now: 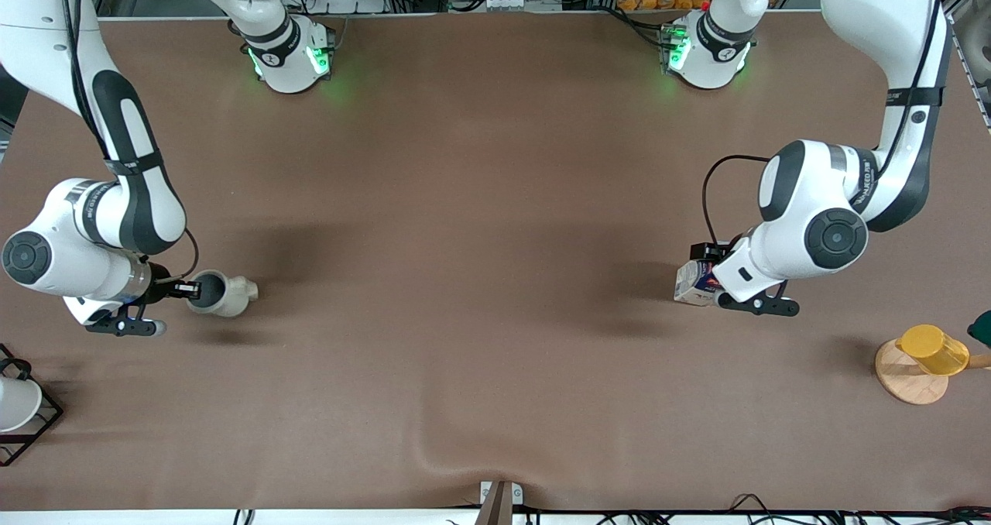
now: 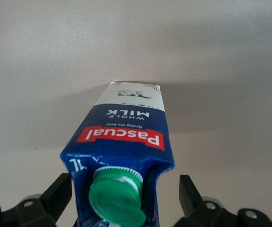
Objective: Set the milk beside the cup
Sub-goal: 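Grasp the carton with the left gripper while the right gripper grasps the mug, then carry the white mug with the right gripper to the table middle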
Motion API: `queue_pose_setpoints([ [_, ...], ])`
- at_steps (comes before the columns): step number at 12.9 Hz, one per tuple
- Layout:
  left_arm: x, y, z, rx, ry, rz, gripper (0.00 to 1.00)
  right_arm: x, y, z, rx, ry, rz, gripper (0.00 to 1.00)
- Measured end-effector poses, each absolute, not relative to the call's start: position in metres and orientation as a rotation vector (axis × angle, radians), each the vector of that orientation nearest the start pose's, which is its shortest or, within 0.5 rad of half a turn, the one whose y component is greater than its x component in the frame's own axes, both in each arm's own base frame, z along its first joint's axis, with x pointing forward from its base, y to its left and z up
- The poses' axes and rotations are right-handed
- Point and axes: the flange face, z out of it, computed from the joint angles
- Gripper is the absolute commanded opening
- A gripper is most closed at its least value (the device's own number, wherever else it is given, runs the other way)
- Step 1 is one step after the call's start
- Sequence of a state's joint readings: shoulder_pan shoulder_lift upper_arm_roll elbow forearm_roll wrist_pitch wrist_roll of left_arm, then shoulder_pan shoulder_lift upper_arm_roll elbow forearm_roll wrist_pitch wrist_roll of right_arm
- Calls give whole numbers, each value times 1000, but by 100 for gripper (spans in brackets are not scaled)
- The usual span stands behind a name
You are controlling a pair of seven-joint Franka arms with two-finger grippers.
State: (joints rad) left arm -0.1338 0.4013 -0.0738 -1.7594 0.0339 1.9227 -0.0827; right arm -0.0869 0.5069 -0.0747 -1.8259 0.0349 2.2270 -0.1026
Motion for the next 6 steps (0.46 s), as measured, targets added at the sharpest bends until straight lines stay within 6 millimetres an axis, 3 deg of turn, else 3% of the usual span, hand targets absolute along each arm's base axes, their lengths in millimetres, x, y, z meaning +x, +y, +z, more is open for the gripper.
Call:
queue_pose_setpoints([
  [1, 614, -124, 321, -3081, 214, 349, 22, 629, -95, 252, -3126, 110, 189, 0],
  [2, 615, -124, 319, -3084, 217, 335, 3, 630, -90, 258, -3112, 105, 232, 0],
  [4, 616, -124, 318, -3085, 235, 329, 0, 634, -70, 281, -3049, 150, 318, 0],
  [6, 617, -123, 318, -3085, 245, 328, 0, 641, -31, 312, -3007, 277, 362, 0],
])
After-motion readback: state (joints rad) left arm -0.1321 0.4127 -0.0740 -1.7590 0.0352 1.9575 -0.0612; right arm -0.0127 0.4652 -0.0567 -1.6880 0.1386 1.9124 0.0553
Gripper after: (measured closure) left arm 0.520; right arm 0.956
